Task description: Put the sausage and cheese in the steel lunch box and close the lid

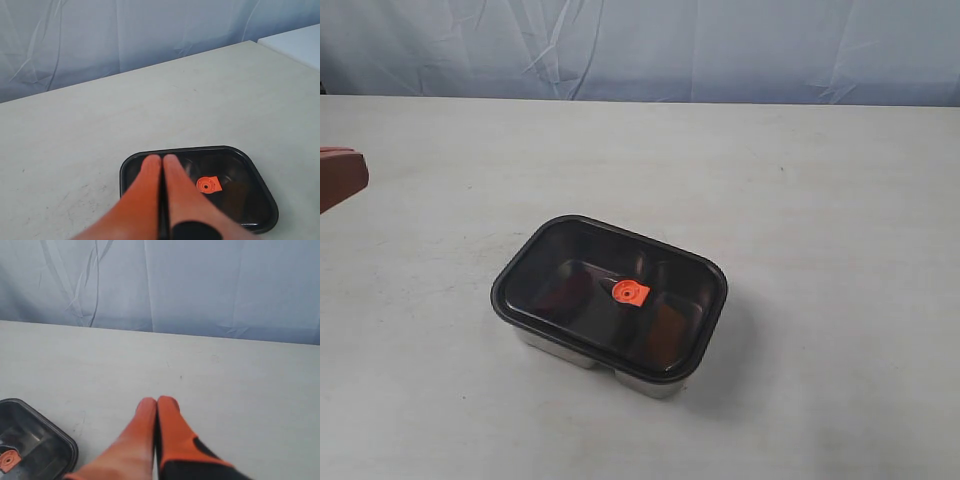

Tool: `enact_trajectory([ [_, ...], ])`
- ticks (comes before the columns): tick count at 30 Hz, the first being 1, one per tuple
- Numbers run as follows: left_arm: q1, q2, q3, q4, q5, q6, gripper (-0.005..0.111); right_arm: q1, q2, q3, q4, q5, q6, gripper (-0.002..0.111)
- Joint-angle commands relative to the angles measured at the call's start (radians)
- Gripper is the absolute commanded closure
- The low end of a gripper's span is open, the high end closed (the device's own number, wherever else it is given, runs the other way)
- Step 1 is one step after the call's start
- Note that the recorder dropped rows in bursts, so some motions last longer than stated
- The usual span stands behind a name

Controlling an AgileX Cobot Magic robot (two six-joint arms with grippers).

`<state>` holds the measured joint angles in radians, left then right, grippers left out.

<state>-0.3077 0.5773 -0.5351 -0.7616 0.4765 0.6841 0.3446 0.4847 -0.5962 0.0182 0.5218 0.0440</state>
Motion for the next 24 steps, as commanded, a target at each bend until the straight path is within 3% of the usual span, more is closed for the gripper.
enact_trajectory([
  [1, -0.004, -0.007, 0.006, -0.003, -0.006, -0.001, 0.107, -0.011, -0.090, 0.165, -0.031, -0.117, -0.002, 0.108],
  [4, -0.004, -0.007, 0.006, -0.003, -0.006, -0.001, 0.107, -0.130, -0.259, 0.343, -0.025, -0.172, 0.000, 0.108],
  [9, -0.004, -0.007, 0.006, -0.003, -0.006, -0.001, 0.107, -0.332, -0.452, 0.492, -0.018, -0.153, 0.000, 0.108],
  [16, -0.004, -0.007, 0.006, -0.003, -0.006, -0.001, 0.107, -0.362, -0.485, 0.596, -0.011, -0.140, 0.000, 0.108],
  [24, -0.004, -0.007, 0.006, -0.003, -0.006, -0.001, 0.107, -0.362, -0.485, 0.596, -0.009, -0.152, 0.000, 0.108],
])
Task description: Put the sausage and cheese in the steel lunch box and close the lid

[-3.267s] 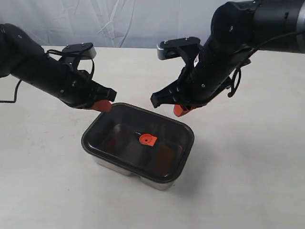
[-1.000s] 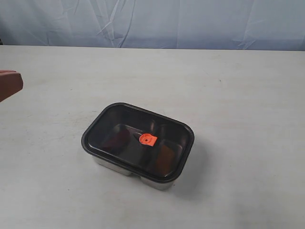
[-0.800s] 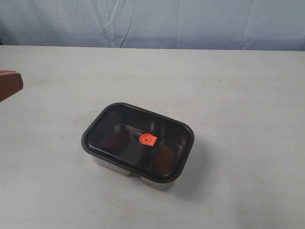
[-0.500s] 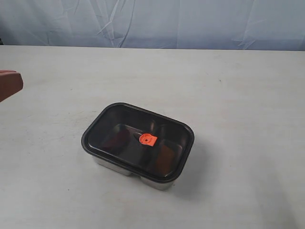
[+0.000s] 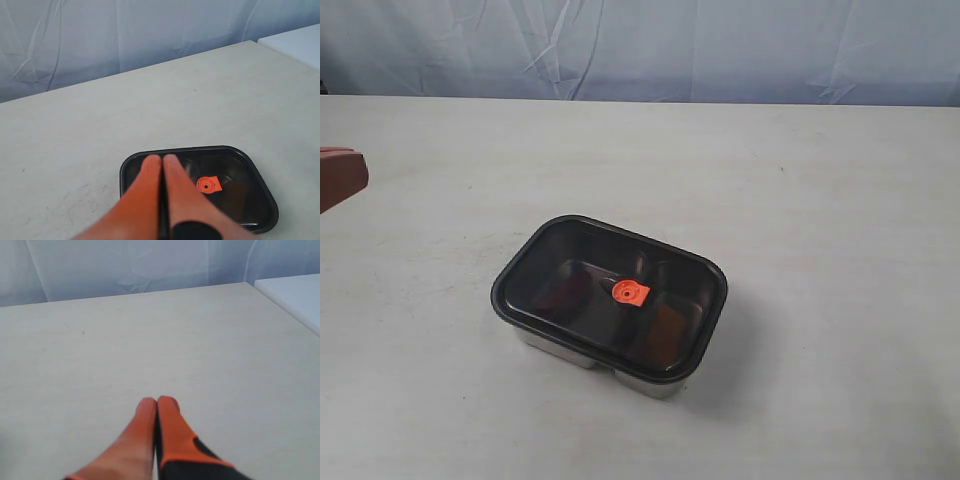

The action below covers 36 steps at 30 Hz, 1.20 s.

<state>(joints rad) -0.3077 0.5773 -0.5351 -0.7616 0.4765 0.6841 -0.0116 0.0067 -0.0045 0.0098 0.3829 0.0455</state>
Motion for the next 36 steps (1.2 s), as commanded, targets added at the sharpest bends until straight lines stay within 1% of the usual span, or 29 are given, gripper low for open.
enact_trajectory([
  [1, -0.004, -0.007, 0.006, -0.003, -0.006, -0.001, 0.107, -0.006, -0.007, 0.005, 0.000, -0.013, -0.001, 0.108],
  [13, -0.004, -0.009, 0.009, -0.006, -0.006, -0.001, 0.107, -0.006, -0.007, 0.005, 0.000, -0.013, -0.001, 0.108],
  [16, -0.004, -0.011, 0.013, 0.025, -0.007, -0.001, 0.107, -0.006, -0.007, 0.005, -0.003, -0.013, -0.001, 0.108],
  [17, -0.004, -0.031, 0.036, 0.072, -0.046, -0.008, 0.107, -0.006, -0.007, 0.005, -0.003, -0.013, -0.001, 0.108],
  [18, -0.003, -0.052, 0.058, 0.095, -0.062, -0.048, 0.107, -0.006, -0.007, 0.005, -0.003, -0.013, -0.001, 0.108],
  [20, -0.003, -0.130, 0.152, 0.223, -0.066, -0.232, 0.107, -0.006, -0.007, 0.005, -0.001, -0.013, -0.001, 0.108],
  [21, 0.003, -0.196, 0.218, 0.319, -0.068, -0.347, 0.107, -0.006, -0.007, 0.005, -0.001, -0.013, -0.001, 0.108],
  [22, 0.023, -0.261, 0.281, 0.382, -0.070, -0.425, 0.107, -0.006, -0.007, 0.005, -0.001, -0.013, -0.001, 0.108],
  [23, 0.039, -0.298, 0.311, 0.400, -0.070, -0.450, 0.107, -0.006, -0.007, 0.005, -0.001, -0.013, -0.001, 0.108],
  [24, 0.071, -0.366, 0.358, 0.413, -0.070, -0.463, 0.107, -0.006, -0.007, 0.005, -0.001, -0.013, -0.001, 0.108],
  [28, 0.167, -0.554, 0.454, 0.427, -0.064, -0.467, 0.107, -0.006, -0.007, 0.005, -0.001, -0.013, -0.001, 0.108],
  [31, 0.195, -0.577, 0.483, 0.440, -0.075, -0.504, 0.107, -0.006, -0.007, 0.005, -0.001, -0.013, -0.001, 0.108],
  [33, 0.204, -0.577, 0.500, 0.474, -0.096, -0.551, 0.107, -0.006, -0.007, 0.005, 0.003, -0.013, -0.001, 0.108],
  [36, 0.207, -0.577, 0.515, 0.526, -0.091, -0.620, 0.107, -0.006, -0.007, 0.005, 0.013, -0.019, -0.001, 0.108],
])
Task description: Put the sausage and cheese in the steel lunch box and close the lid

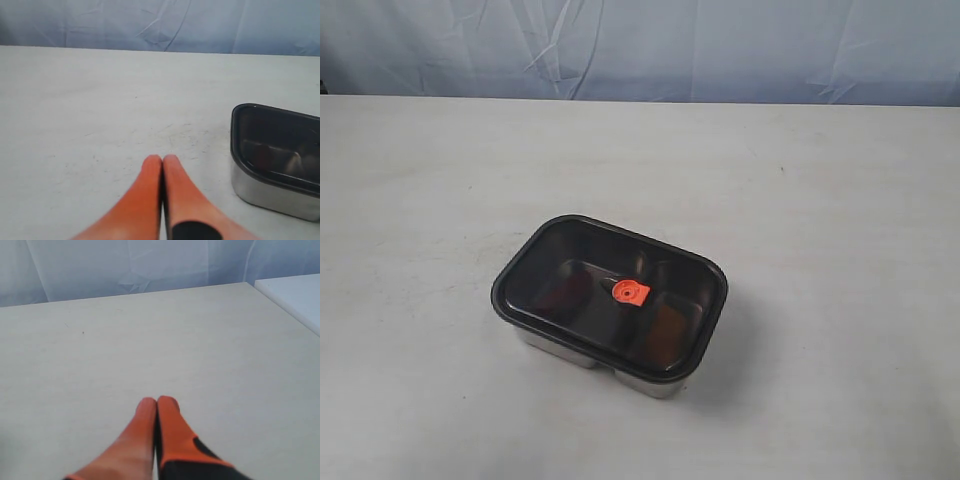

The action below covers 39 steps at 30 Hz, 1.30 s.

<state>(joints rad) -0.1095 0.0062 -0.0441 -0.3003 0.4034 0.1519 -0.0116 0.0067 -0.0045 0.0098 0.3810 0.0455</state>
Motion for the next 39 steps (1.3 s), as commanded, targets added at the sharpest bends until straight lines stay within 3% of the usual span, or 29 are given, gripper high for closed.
enact_trajectory([
  [1, 0.008, -0.006, 0.031, 0.081, -0.020, -0.101, 0.107, -0.006, -0.007, 0.005, 0.022, -0.017, -0.001, 0.108],
  [12, 0.008, -0.006, 0.044, 0.147, -0.076, -0.152, 0.107, -0.006, -0.007, 0.005, 0.022, -0.017, -0.001, 0.108],
  [18, 0.008, -0.006, 0.044, 0.232, -0.211, -0.152, 0.107, -0.006, -0.007, 0.005, 0.022, -0.017, -0.001, 0.108],
  [39, 0.008, -0.006, 0.044, 0.254, -0.212, -0.152, 0.107, -0.006, -0.007, 0.005, 0.028, -0.015, -0.001, 0.108],
])
